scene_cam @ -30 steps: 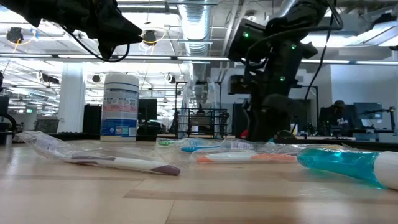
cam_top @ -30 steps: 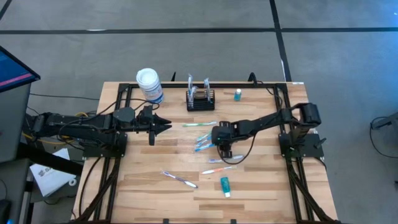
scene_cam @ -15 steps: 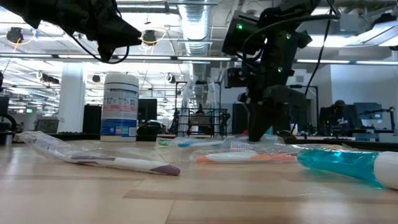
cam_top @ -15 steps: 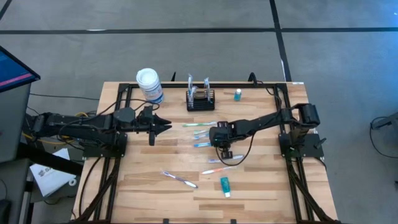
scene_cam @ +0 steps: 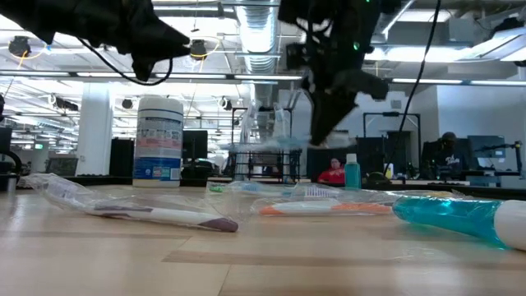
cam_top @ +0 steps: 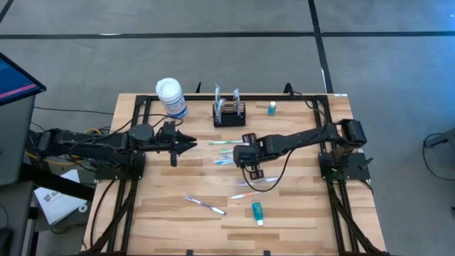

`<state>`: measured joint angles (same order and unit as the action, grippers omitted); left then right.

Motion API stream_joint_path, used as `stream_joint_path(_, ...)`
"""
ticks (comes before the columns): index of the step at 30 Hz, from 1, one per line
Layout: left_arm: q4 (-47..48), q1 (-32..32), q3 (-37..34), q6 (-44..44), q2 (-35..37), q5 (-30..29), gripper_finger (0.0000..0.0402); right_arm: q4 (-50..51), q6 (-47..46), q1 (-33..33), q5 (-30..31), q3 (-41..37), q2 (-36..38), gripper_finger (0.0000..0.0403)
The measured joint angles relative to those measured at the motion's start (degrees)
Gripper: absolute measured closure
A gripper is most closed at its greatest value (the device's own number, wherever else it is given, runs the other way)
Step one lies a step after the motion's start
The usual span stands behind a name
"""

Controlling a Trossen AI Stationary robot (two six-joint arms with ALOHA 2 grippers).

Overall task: Pick & Place toothbrushing station
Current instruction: Put the bottom blue toothbrush into the black wire organizer

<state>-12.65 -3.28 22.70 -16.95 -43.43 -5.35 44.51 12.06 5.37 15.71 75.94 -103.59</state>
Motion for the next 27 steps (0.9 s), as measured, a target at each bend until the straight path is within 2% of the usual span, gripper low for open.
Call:
stream_joint_path(6, -5.88, 0.02, 0.02, -4.34, -3.18, 2.81, 0.0309, 2.21, 3.29, 2.19, 6.04, 5.7, 0.0, 0.04)
stream_joint_path(14, -16.14, -0.35, 0.02, -15.85, -13.66, 5.13, 0.0309, 1.87, 7.25, 5.64, 16.59, 9.2, 0.0, 0.0401)
stream_joint_path(20, -21.21, -3.04, 0.02, -22.34, -18.08, 11.68, 0.0309, 1.75, 8.08, 8.54, 26.51, 9.2, 0.0, 0.0401)
stream_joint_path(27, -23.87, -5.91, 0.02, -28.42, -20.19, 17.87, 0.0309, -0.56, 10.05, 11.75, 29.54, 9.18, 0.0, 0.0401)
